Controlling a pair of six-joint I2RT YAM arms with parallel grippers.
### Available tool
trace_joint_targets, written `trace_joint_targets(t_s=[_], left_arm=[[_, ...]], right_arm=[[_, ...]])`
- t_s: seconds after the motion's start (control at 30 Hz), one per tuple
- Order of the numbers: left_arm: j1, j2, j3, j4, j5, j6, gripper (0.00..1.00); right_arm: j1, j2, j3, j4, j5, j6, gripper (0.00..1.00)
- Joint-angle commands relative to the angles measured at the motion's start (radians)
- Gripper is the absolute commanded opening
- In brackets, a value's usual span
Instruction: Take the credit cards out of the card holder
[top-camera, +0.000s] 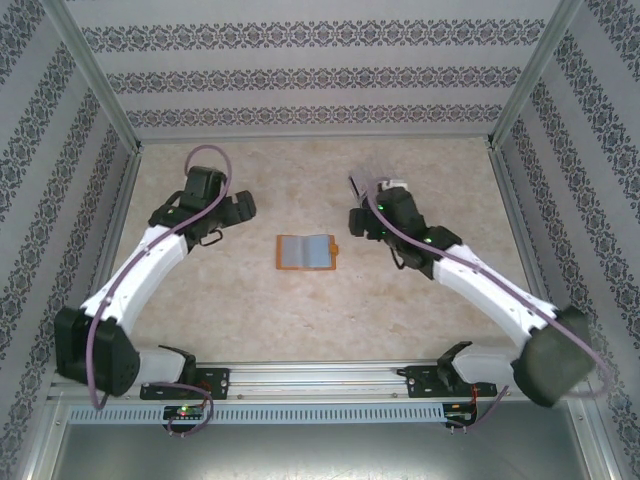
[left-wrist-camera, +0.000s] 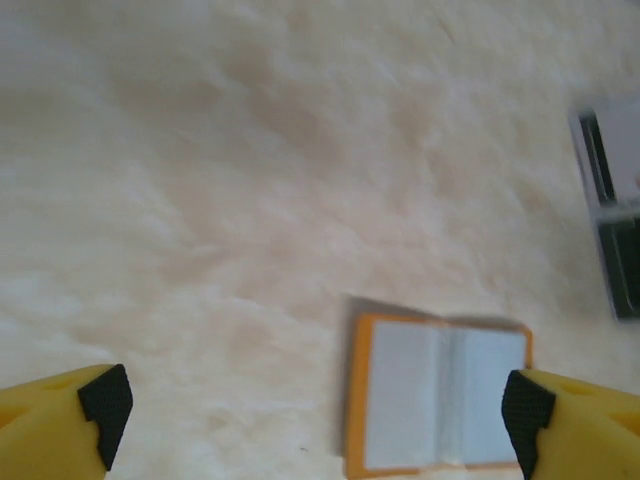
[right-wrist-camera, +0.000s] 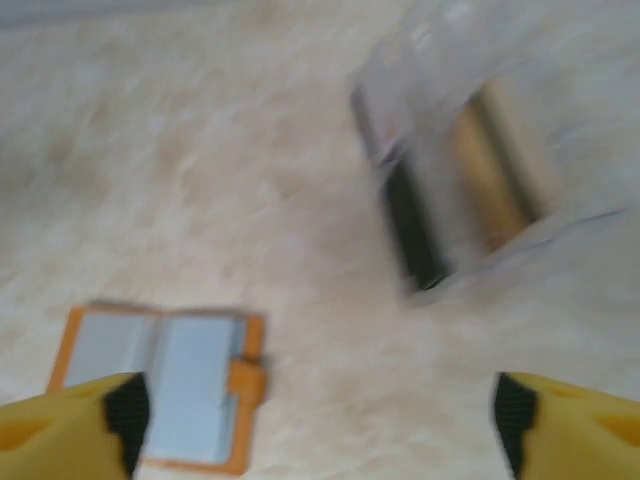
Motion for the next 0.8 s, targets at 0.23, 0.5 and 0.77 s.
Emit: trace_joint_targets(t_s=[0.23, 0.5, 0.77], left_arm=[[0.115, -0.25, -0.348, 0.229, -0.46, -0.018, 0.99], [0.142, -0.281, -0.548, 0.561, -0.409, 0.174, 0.99], [0.212, -0.174, -0.696, 1.002, -0.156, 0.41, 0.99]], right_arm=[[-0.302, -0.247, -0.243, 0.136, 0.294, -0.105, 0.98], [-0.389, -0.162, -0.452, 0.537, 0.313, -0.285, 0.98], [-0.417, 0.048, -0.513, 0.856, 0.219, -0.406, 0.98]])
